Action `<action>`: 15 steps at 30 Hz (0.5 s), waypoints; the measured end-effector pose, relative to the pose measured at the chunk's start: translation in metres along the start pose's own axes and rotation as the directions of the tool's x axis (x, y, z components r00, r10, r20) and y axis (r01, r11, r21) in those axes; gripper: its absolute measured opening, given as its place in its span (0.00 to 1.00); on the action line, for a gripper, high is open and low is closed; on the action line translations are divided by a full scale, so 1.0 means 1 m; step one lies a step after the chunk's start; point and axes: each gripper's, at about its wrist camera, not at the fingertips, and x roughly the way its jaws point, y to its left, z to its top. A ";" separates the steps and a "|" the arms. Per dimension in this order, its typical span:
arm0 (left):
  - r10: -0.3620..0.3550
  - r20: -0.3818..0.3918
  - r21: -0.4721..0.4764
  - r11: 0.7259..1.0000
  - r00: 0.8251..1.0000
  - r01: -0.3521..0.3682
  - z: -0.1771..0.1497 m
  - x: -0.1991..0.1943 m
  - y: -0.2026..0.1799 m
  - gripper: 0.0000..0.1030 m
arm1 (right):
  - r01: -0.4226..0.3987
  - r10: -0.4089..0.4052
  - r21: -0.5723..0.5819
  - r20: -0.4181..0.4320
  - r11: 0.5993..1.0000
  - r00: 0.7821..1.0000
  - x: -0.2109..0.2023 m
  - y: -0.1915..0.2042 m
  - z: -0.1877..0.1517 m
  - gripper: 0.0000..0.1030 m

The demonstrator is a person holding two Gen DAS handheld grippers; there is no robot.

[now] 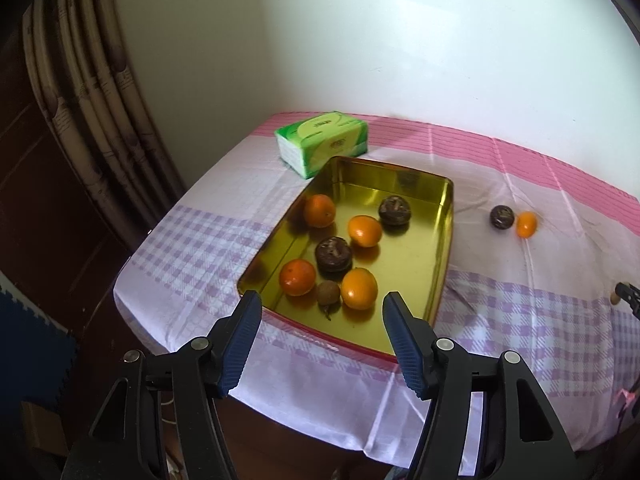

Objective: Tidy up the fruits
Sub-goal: 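Withdraw the left tool from the tin while the right tool holds the tan fruits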

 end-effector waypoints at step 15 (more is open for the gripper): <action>0.013 0.000 0.013 1.000 1.000 -0.013 -0.007 0.011 0.002 0.63 | -0.120 0.123 -0.058 0.046 0.991 0.991 -0.030 0.063 0.028 0.23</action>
